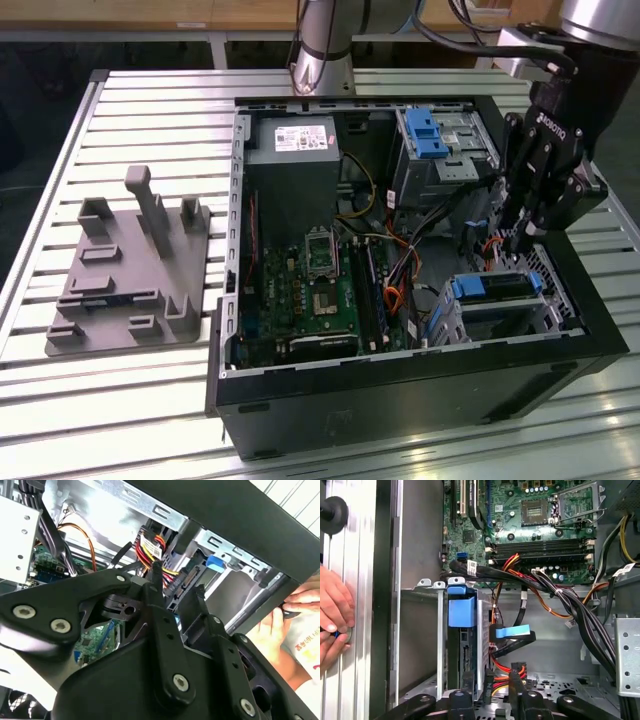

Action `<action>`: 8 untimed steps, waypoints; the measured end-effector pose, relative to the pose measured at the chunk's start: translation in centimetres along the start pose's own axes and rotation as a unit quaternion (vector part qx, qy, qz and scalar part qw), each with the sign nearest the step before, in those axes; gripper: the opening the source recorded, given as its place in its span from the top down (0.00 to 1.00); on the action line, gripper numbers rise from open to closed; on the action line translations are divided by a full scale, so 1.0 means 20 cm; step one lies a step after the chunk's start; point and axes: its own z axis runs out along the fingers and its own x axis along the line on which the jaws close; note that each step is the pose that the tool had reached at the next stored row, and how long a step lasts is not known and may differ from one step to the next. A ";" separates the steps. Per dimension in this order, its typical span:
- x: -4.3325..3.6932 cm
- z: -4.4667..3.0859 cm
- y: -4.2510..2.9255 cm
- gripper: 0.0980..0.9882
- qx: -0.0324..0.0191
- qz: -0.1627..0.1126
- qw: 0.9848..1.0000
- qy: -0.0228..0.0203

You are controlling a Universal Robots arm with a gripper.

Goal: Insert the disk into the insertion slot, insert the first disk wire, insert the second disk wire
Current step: 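Insert the first disk wire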

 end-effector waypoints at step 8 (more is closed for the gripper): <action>-0.028 0.004 -0.023 0.65 0.001 -0.001 1.000 0.016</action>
